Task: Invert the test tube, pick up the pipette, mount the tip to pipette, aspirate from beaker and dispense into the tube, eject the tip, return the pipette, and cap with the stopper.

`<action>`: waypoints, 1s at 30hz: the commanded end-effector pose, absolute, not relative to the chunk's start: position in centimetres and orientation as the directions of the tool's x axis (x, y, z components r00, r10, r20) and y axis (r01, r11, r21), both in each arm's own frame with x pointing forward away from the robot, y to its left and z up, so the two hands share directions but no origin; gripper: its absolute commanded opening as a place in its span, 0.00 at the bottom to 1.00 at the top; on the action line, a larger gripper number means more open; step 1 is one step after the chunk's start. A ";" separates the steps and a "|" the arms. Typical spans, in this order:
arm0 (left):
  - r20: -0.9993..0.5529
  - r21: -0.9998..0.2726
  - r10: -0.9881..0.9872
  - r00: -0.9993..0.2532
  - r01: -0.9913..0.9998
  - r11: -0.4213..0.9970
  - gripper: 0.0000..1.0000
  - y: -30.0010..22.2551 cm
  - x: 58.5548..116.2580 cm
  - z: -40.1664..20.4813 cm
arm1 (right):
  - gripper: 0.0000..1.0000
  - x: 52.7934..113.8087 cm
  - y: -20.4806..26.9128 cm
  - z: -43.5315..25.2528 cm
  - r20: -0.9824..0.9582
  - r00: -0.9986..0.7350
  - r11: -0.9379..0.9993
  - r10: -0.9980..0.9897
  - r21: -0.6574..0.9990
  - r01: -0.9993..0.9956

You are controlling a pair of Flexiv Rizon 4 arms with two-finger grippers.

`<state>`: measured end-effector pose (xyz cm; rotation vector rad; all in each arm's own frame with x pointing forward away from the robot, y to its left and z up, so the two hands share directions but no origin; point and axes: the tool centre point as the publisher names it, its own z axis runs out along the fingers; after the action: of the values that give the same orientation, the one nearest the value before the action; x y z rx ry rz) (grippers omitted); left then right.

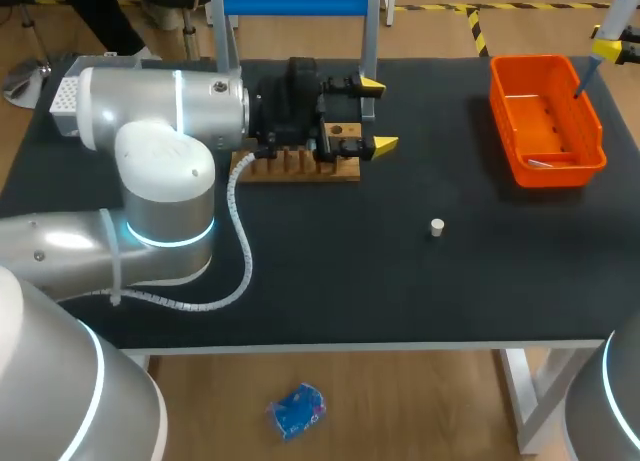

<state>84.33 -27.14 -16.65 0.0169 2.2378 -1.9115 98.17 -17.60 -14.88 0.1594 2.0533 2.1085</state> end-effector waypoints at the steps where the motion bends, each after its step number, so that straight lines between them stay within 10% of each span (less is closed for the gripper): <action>1: -0.160 -0.987 -0.122 -0.980 0.155 0.048 1.00 -27.0 84.2 -16.9 | 0.00 98.2 -17.7 -14.8 -0.057 -0.976 -0.018 0.209 0.998 -0.063; 30: -0.160 -0.987 -0.122 -0.980 0.155 0.048 1.00 -27.0 84.2 -16.9 | 0.00 88.4 -5.7 -18.4 -0.135 -0.987 -0.006 0.092 0.991 -0.136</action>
<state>84.28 -26.98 -16.90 0.0362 2.1228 -2.0392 89.19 -7.15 -18.53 -0.1039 2.1131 2.1400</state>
